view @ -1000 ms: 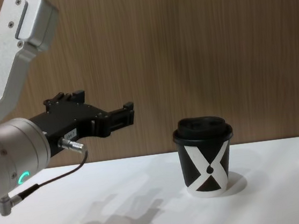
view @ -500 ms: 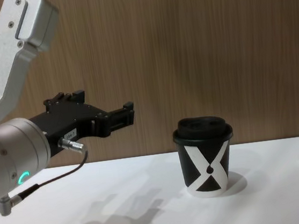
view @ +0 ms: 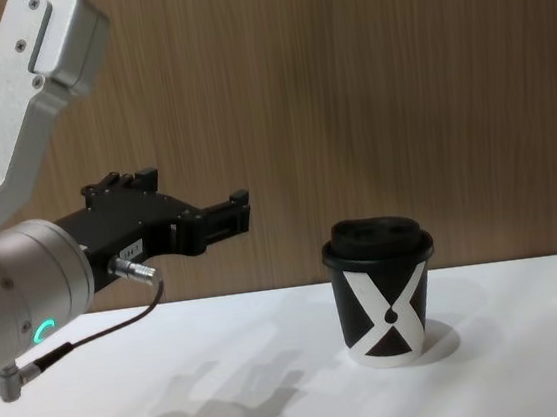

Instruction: Pick up the straw with one hand, pass it to the other hand, and insert it into the cup.

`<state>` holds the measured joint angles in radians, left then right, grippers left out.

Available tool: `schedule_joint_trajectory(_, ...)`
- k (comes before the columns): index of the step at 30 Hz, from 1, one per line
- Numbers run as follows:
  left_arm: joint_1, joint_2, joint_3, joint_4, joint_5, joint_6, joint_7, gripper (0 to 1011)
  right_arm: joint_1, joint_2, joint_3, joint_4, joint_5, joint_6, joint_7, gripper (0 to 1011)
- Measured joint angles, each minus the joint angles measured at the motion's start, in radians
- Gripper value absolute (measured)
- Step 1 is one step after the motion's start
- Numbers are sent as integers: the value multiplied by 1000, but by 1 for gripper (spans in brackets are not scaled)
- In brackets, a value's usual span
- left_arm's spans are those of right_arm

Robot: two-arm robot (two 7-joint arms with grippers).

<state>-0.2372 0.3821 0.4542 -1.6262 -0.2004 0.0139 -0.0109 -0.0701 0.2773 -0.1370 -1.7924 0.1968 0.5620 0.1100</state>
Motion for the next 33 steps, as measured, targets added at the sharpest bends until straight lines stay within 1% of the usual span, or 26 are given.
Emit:
schedule_joint_trajectory(29,0,0,0,0,0,0,0,1003,-8,-15,11,-7,-10,32,18,1002)
schedule_joint_trajectory(33,0,0,0,0,0,0,0,1003,-9,-16,13,-8,-11,36,20,930)
